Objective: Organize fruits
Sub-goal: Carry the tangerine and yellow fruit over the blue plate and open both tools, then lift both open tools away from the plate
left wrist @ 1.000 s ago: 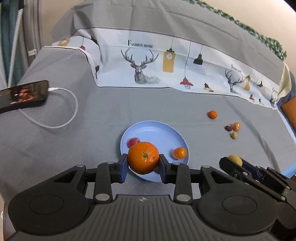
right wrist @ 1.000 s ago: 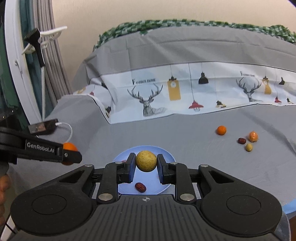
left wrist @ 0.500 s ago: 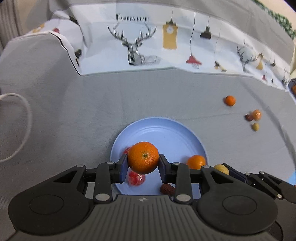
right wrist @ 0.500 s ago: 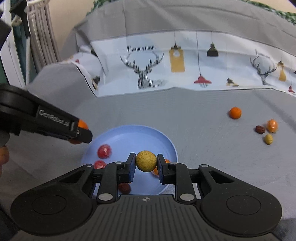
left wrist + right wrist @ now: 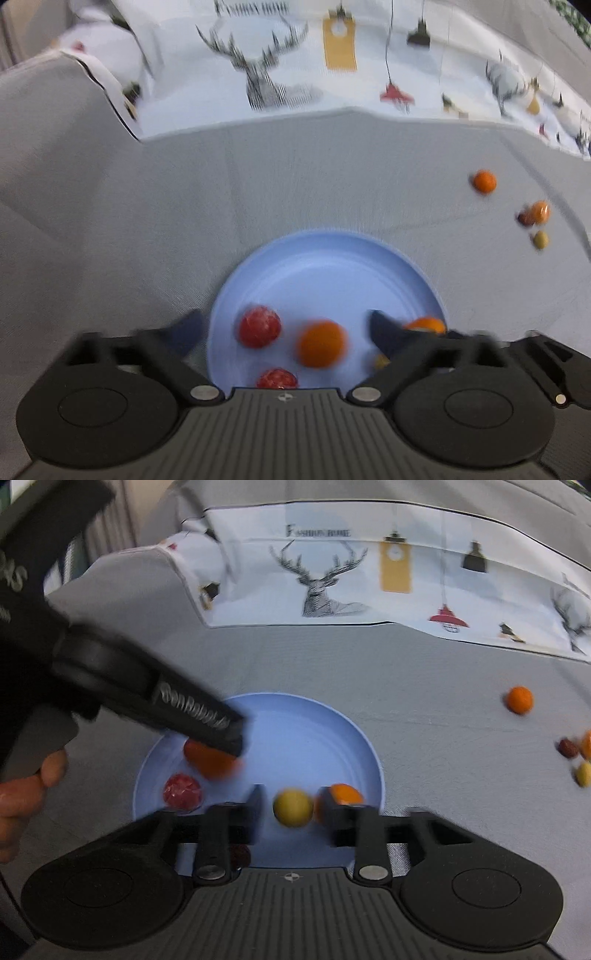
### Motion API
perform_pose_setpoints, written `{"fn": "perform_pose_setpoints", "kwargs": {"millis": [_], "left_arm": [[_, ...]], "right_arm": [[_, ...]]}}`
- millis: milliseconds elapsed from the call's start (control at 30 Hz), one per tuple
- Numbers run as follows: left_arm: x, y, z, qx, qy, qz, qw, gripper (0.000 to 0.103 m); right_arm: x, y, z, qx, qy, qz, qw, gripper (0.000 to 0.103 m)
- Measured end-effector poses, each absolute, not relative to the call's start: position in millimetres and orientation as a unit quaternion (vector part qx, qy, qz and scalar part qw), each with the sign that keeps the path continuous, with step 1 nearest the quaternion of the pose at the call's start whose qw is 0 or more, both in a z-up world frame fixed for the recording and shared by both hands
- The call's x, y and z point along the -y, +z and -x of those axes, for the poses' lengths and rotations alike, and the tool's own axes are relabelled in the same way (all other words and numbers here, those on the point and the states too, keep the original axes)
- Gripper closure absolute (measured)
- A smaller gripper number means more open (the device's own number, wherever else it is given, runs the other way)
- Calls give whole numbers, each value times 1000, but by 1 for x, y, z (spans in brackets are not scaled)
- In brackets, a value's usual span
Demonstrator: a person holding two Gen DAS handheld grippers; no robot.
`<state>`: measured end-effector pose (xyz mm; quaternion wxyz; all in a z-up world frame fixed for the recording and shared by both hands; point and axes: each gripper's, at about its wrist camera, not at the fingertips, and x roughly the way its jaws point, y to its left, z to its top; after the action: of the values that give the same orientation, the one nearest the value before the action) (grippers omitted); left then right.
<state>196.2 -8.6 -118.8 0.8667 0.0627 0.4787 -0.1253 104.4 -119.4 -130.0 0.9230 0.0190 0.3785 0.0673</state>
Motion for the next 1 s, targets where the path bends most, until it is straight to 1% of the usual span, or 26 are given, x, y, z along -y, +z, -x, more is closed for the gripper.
{"fn": "perform_pose_setpoints", "kwargs": {"millis": [33,233,300,400,467,533,733,833,1000], "left_arm": [[7,-111,-190,-469,-121,-63,873,1],[-20,-70,-137,-480,-101,-51,870,0],[-27,-59,-117,-496,-106,-44,860,0],[-31,-42,-81,-508,-114,-39,853,0],[-29,-30,-62,-498,-127,-43,857,0],[-27,-17,-38,-469,-133,-47,872,0],[-26,8,14,-435,-130,-40,890,0],[-28,12,28,-430,-122,-47,893,0],[-33,15,38,-429,-115,-29,896,0]], "right_arm": [[122,-124,-100,-378,63,-25,923,18],[141,-83,-38,-397,53,-47,915,4],[146,-68,-9,-397,44,-52,915,4],[156,-40,42,-344,-1,-80,936,1],[159,-22,67,-298,-11,-76,952,1],[159,-9,88,-258,-19,-66,964,1],[156,5,128,-212,-22,-78,974,1],[150,11,138,-196,-14,-68,978,1],[143,16,158,-167,-6,-48,985,1]]}}
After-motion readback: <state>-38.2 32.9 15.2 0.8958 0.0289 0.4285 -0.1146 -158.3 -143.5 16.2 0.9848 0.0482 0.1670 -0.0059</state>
